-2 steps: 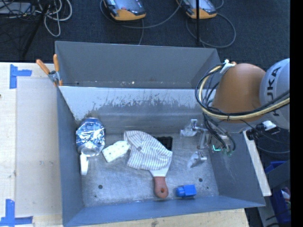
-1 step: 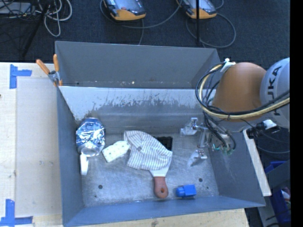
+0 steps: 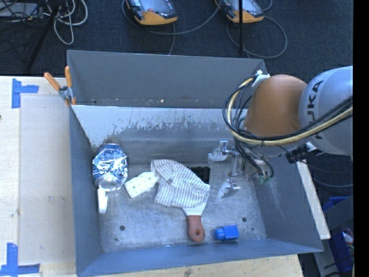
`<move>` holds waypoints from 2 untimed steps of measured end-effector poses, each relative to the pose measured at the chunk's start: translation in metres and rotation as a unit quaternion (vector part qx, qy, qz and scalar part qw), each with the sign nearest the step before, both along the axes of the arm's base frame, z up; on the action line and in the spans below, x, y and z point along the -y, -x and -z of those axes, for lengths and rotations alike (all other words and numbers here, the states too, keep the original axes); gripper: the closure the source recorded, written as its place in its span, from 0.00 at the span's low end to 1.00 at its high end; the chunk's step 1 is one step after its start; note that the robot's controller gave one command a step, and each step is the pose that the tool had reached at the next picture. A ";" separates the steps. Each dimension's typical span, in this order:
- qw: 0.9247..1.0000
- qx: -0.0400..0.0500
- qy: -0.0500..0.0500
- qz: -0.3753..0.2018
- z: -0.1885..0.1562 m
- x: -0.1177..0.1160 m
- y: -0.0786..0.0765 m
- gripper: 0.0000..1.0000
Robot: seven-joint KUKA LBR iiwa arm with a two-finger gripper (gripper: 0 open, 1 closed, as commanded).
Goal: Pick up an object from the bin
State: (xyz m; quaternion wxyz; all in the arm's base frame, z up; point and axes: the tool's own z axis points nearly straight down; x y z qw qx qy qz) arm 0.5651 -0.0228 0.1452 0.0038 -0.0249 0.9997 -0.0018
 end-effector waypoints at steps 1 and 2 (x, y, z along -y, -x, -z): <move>0.999 -0.013 0.003 -0.048 0.061 -0.029 -0.023 0.00; 0.999 -0.003 -0.001 -0.044 0.057 -0.028 -0.018 1.00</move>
Offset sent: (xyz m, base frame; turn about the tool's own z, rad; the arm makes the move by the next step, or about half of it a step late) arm 0.0122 0.0522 -0.0752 -0.1384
